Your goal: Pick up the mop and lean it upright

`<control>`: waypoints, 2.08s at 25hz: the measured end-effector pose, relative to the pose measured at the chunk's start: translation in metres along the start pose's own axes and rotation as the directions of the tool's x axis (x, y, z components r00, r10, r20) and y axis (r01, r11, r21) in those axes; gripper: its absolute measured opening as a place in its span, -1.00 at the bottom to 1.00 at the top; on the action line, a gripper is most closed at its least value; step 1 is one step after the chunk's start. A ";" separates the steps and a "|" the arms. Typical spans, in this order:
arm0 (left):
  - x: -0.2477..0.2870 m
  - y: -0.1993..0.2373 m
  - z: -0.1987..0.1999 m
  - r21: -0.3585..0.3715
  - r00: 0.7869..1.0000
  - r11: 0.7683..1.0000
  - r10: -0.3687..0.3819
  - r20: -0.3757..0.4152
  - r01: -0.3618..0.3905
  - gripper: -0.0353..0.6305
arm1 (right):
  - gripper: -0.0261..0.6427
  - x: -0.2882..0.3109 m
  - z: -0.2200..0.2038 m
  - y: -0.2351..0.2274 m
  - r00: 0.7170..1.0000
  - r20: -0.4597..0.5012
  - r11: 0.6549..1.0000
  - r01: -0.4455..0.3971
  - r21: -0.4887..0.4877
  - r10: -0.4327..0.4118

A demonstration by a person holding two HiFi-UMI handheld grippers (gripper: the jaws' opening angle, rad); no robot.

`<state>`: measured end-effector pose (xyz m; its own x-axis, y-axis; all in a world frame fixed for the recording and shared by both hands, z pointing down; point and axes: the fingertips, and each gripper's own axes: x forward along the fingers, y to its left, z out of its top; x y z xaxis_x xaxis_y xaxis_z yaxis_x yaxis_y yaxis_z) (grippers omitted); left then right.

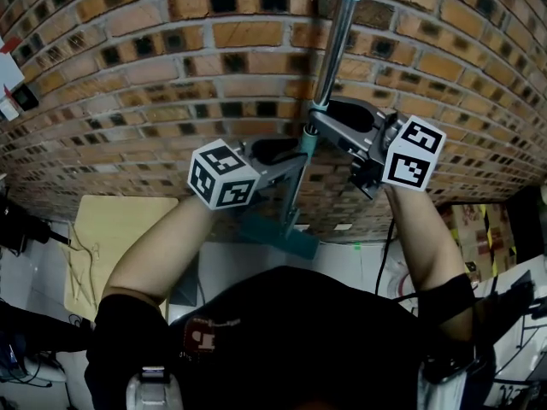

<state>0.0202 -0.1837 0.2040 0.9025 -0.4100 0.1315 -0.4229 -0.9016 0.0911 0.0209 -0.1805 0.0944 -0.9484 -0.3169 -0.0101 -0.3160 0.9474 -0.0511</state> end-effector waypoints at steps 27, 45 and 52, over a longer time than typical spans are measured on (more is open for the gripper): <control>-0.033 0.077 -0.274 -0.131 0.960 0.951 0.276 -0.057 -0.281 -0.65 | -0.59 -0.011 -0.272 -0.031 0.974 -0.226 0.998 0.038 0.044 -0.027; -0.018 0.082 -0.401 -0.217 0.930 0.907 0.334 -0.153 -0.361 -0.83 | -0.58 0.004 -0.423 -0.017 0.934 -0.354 0.992 -0.006 0.124 0.050; -0.014 0.080 -0.423 -0.217 0.932 0.910 0.325 -0.160 -0.355 -0.83 | -0.57 0.003 -0.458 -0.014 0.925 -0.376 0.991 -0.007 0.137 0.058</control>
<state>-0.0608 -0.1912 0.6266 0.6906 -0.6533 0.3103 -0.7223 -0.6447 0.2501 0.0102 -0.1738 0.5528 -0.9053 -0.2210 0.3627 -0.3031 0.9344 -0.1872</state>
